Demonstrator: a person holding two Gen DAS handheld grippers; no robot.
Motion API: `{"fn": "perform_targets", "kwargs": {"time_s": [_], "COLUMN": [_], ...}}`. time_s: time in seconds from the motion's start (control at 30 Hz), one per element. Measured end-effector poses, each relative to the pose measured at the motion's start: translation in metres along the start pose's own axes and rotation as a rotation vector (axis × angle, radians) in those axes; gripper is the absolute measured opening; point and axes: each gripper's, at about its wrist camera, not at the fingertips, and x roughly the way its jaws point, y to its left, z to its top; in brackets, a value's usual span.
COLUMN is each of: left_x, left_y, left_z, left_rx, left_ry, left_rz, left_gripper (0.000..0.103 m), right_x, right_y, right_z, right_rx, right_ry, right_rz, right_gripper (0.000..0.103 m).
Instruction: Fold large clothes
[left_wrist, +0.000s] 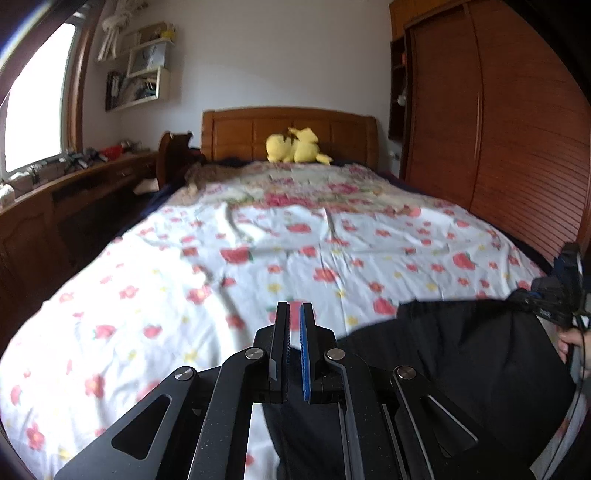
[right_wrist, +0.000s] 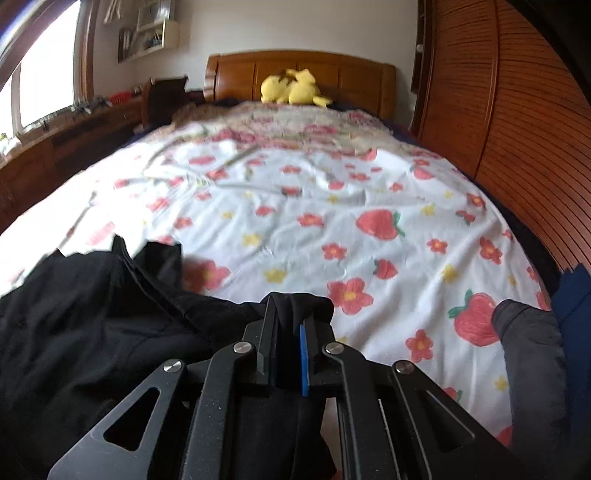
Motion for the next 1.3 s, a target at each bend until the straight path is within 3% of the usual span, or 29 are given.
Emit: {"fn": "perform_targets", "kwargs": {"time_s": [0.17,0.4,0.57,0.63,0.7,0.87,1.0,1.3], "left_x": [0.007,-0.002,0.002,0.003,0.003,-0.001,-0.003,-0.003], "left_y": [-0.008,-0.006,-0.008,-0.009,-0.01,-0.013,-0.015,-0.015], "left_z": [-0.007,-0.007,-0.021,-0.024,-0.024,-0.023,-0.024,-0.027], "left_rx": [0.027,0.059,0.073,0.08,0.085,0.096,0.104,0.116], "left_ry": [0.039,0.033,0.046,0.057,0.064,0.065,0.067,0.073], "left_rz": [-0.06,-0.12,-0.144,-0.153,-0.159,-0.18,-0.193,-0.211], "left_gripper": [0.005,0.005,0.005,0.005,0.005,0.005,0.005,0.011], "right_x": [0.026,0.052,0.061,0.057,0.054,0.035,0.023,0.016], "right_y": [0.003,0.004,-0.005,-0.011,-0.014,-0.018,-0.007,0.035], "right_z": [0.001,0.011,0.011,0.014,0.016,0.027,0.029,0.021], "right_rx": [-0.026,-0.029,0.037,0.078,0.098,0.085,0.048,-0.017], "right_ry": [0.068,0.117,0.158,0.166,0.174,0.137,0.125,0.149], "right_rz": [-0.046,-0.105,-0.077,-0.055,-0.068,-0.142,-0.13,-0.013], "right_gripper": [0.009,0.009,0.01,0.018,0.041,0.053,0.053,0.053]}}
